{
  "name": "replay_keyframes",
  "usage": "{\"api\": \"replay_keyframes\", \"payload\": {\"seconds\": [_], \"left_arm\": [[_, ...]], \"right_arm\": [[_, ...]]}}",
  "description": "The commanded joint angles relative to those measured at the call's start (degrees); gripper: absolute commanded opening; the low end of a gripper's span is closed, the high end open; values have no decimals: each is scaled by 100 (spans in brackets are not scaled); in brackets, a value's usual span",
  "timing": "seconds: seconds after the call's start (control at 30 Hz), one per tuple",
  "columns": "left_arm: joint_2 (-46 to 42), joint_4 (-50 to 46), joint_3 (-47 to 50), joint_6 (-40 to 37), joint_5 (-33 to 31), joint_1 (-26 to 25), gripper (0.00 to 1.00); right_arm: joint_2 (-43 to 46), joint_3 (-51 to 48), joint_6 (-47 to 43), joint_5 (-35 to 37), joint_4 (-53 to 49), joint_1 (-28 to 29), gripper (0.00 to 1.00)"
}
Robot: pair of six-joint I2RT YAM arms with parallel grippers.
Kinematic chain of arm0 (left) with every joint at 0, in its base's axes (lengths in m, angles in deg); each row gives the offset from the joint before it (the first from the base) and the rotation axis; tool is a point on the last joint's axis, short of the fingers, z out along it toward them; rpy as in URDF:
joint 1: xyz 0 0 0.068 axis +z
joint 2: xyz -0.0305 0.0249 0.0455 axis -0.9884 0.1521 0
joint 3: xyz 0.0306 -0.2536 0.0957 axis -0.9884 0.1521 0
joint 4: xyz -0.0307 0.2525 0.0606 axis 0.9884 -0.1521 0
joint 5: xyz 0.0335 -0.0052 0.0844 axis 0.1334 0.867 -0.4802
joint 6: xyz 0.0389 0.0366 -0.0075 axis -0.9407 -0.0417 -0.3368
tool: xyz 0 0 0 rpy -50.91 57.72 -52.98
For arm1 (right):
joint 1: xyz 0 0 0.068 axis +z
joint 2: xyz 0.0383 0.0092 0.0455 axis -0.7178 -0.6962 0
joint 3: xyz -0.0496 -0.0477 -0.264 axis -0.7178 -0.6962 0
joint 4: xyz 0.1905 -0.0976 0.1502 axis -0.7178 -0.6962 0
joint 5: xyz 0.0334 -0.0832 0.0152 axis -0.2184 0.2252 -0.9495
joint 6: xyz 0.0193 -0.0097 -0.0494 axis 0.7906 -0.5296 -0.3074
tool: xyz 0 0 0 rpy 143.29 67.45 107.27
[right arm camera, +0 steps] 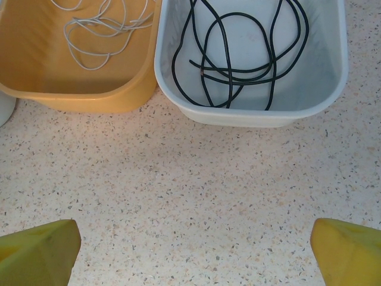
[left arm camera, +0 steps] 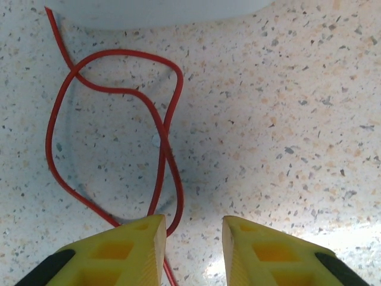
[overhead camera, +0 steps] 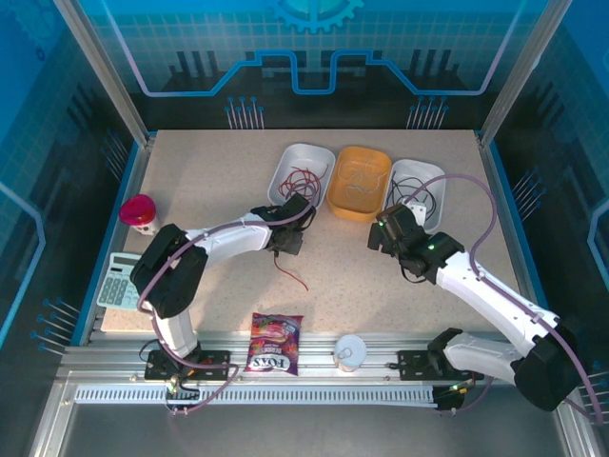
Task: Untangle the cables
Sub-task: Pick up the cable at the center of the table.
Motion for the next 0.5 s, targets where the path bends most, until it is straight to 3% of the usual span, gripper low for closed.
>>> {"api": "replay_keyframes", "payload": {"seconds": [0.0,0.47], "left_arm": [[193,-123,-152,-100,-161,-25,31],[580,-133,-284,-111,-116,-23,28]], "right_arm": [[57,-19,132,27,6,-87,100],[74,-52,131,-8,43,-102,100]]}}
